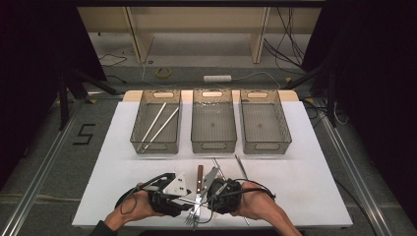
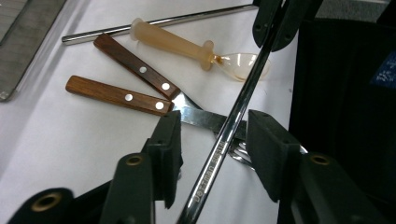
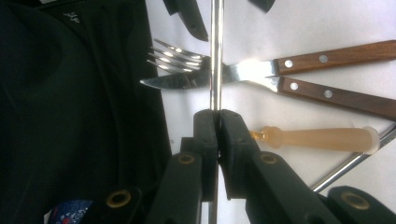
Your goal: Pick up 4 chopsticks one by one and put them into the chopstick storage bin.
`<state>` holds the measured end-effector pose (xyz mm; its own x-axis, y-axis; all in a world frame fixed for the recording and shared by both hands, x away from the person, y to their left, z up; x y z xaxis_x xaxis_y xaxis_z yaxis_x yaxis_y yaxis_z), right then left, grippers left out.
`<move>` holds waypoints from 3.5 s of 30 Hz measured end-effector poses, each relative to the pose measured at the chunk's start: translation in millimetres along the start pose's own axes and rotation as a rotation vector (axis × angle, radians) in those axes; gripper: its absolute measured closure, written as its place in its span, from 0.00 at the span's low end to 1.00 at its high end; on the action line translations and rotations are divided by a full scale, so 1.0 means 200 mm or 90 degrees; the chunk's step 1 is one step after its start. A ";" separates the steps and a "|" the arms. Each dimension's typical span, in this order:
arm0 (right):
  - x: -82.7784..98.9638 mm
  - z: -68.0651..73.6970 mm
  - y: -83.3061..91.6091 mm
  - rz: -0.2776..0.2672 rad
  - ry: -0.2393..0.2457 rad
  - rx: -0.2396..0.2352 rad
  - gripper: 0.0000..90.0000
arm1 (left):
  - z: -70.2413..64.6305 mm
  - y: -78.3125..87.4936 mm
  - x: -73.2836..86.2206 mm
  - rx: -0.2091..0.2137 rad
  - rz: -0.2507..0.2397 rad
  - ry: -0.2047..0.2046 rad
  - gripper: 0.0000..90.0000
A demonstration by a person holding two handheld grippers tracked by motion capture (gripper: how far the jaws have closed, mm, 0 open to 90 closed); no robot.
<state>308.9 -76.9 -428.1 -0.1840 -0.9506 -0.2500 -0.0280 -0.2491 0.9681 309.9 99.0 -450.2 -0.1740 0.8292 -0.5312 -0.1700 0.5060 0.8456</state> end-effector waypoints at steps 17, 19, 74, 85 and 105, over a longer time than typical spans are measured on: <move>0.03 -0.01 0.04 -0.022 0.031 -0.019 0.93 | -0.06 0.01 0.00 0.045 0.006 -0.091 0.92; 0.04 -0.03 0.06 -0.028 0.007 -0.029 0.83 | -0.06 0.03 0.01 0.038 -0.015 -0.092 0.92; 0.39 -0.12 0.09 -0.281 -0.329 0.152 0.31 | 0.67 0.33 0.24 -0.315 -0.176 0.380 0.92; 0.39 -0.10 0.07 -0.280 -0.317 0.150 0.31 | 0.86 0.31 0.27 -0.337 -0.165 0.436 0.92; 0.39 -0.10 0.06 -0.274 -0.311 0.143 0.31 | 1.03 0.20 0.32 -0.345 -0.094 0.499 0.92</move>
<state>313.4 -157.9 -435.7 -0.5312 -0.5699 -0.6269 -0.3915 -0.4911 0.7782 491.8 221.8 -440.3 -0.6802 0.2731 -0.6802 -0.6321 0.2514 0.7330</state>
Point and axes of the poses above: each handheld gripper's, and its own axes: y roughly backward along the jaws, x roughly out of its underside, z roughly to its left, the point moved 2 cm from there along -y, roughly forward along the jaws, and after that the axes turned 6 degrees about z, right-handed, at the moved point
